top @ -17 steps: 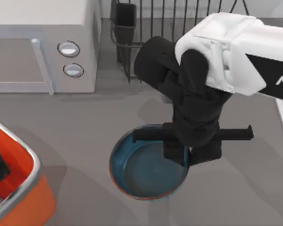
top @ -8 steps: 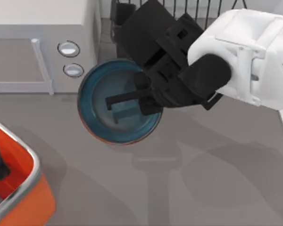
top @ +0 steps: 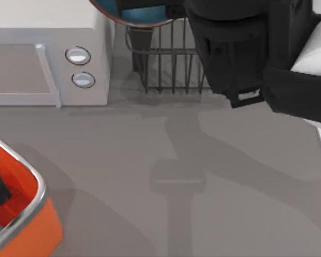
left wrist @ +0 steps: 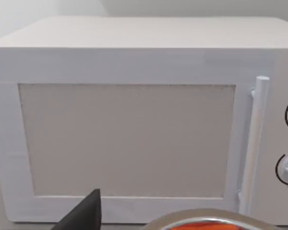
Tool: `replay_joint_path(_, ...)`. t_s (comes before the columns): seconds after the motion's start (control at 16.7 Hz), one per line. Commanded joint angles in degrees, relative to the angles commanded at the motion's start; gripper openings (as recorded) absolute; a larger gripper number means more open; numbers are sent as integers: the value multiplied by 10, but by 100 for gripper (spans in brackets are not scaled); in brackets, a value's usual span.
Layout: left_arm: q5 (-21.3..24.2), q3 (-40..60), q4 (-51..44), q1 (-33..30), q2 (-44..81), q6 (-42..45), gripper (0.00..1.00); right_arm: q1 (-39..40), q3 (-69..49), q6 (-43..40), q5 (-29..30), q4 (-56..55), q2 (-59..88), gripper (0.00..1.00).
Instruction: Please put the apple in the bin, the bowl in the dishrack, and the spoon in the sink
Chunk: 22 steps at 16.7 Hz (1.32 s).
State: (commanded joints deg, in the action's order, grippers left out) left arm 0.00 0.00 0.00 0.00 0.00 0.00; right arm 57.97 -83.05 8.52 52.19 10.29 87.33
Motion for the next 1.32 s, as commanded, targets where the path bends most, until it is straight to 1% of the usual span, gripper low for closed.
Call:
replay_joint_path(0.12, 0, 0, 0, 0, 0, 0, 100, 9, 5, -39, 52, -54, -26, 0)
replay_joint_path(0.24, 0, 0, 0, 0, 0, 0, 100, 14, 7, -62, 80, -83, -44, 0)
replay_joint_path(0.6, 0, 0, 0, 0, 0, 0, 100, 11, 5, -66, 85, -90, -45, 0)
replay_joint_path(0.72, 0, 0, 0, 0, 0, 0, 100, 3, 6, -67, 72, -110, -25, 0)
replay_joint_path(0.84, 0, 0, 0, 0, 0, 0, 100, -19, 9, -68, 47, -153, 17, 0)
replay_joint_path(1.32, 0, 0, 0, 0, 0, 0, 100, -173, 53, -75, -99, -443, 246, 0)
